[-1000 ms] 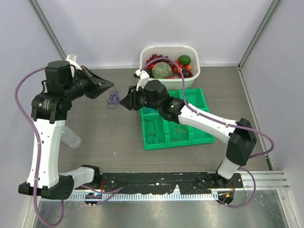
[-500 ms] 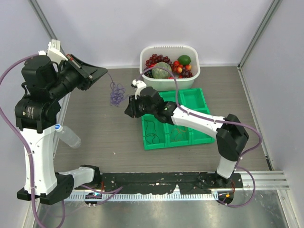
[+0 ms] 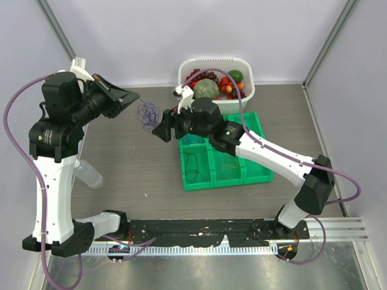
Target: Untangle the cables
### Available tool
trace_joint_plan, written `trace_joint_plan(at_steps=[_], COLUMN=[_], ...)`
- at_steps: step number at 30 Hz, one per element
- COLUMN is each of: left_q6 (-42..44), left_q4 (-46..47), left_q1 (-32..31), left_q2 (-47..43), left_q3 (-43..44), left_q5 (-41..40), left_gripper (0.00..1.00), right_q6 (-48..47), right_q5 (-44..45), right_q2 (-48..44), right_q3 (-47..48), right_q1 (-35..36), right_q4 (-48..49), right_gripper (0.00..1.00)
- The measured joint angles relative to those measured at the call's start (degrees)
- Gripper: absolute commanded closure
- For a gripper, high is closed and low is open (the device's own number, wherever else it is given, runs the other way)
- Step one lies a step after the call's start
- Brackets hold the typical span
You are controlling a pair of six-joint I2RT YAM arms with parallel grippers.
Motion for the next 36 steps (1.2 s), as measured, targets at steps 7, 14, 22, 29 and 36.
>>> trace_joint_plan(at_steps=[7, 14, 22, 29, 36], left_q6=[-1.31, -2.10, -3.34, -4.76, -5.95], left_q4=[0.11, 0.48, 1.29, 3.82, 4.96], left_q1=[0.00, 0.00, 0.00, 0.00, 0.00], left_q2=[-0.02, -0.02, -0.13, -0.20, -0.28], left_q3=[-2.10, -2.29, -3.80, -5.14, -6.40], left_q5=[0.37, 0.92, 1.16, 2.91, 4.26], left_gripper=[1.00, 1.00, 1.00, 1.00, 1.00], right_q6=[-1.53, -1.79, -1.31, -0.66, 0.02], right_q5=[1.73, 2.34, 0.79, 1.14, 2.12], right_q2=[-0.50, -0.33, -0.33, 1.29, 4.26], right_q3=[5.11, 6.75, 7.04, 7.30, 8.35], right_q1=[-0.02, -0.02, 0.00, -0.02, -0.02], right_q4=[0.07, 0.02, 0.44, 0.85, 0.33], right_gripper=[0.28, 0.32, 0.34, 0.37, 0.77])
